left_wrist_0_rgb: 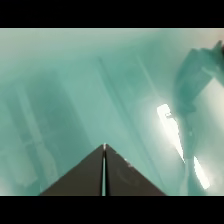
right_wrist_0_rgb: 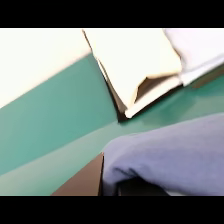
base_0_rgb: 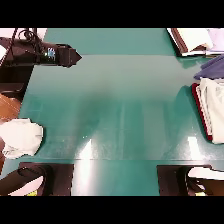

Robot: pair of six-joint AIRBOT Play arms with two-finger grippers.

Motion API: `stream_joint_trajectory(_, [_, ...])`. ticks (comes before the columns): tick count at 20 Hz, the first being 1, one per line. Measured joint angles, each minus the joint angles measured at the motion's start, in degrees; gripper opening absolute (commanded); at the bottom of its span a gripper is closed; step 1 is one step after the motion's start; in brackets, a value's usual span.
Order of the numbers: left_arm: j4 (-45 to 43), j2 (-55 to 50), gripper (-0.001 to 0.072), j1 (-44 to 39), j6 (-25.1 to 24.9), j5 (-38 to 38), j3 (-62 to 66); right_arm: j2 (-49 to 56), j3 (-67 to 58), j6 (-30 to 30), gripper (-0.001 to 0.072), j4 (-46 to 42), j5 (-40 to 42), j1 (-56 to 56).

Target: Fold the shirts.

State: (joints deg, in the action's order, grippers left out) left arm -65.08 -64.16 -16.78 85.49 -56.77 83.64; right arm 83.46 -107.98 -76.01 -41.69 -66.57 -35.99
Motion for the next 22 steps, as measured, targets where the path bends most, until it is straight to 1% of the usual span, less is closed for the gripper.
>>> stream_joint_trajectory(5, [0.0,0.0,0.0023,0.0,0.04,-2.38,0.0,-2.6,-0.98,-2.21,0.0018,-10.56,-7.89,-1.49])
stream_joint_trajectory(7, [-0.02,0.0,0.0023,0.0,0.04,-3.58,0.0,-3.8,0.96,-2.99,0.0017,-15.52,-10.62,-1.79])
stream_joint_trajectory(12, [-0.02,0.0,0.0023,0.0,-0.07,-5.92,0.0,-9.38,13.9,-3.67,0.0018,-25.05,-13.73,-1.92])
stream_joint_trajectory(18, [-0.02,0.0,0.0023,0.0,-0.37,-6.6,0.0,-17.0,28.89,-4.0,0.0021,-35.3,-14.6,-1.95])
stream_joint_trajectory(19, [-0.02,0.0,0.0023,0.0,-0.44,-6.71,-0.02,-17.99,30.77,-4.02,0.0093,-36.68,-14.64,-1.95])
stream_joint_trajectory(20, [-0.02,0.0,0.0023,0.0,-0.44,-6.69,0.0,-18.71,32.22,-4.33,0.034,-37.86,-14.71,-1.95])
stream_joint_trajectory(21, [-0.04,0.0,0.0023,0.0,-0.44,-6.71,0.0,-19.21,33.4,-4.46,0.0566,-39.19,-15.08,-1.95])
stream_joint_trajectory(22, [-0.04,0.0,0.0023,0.0,-0.44,-6.73,0.0,-19.41,34.07,-4.66,0.0642,-39.95,-15.19,-1.95])
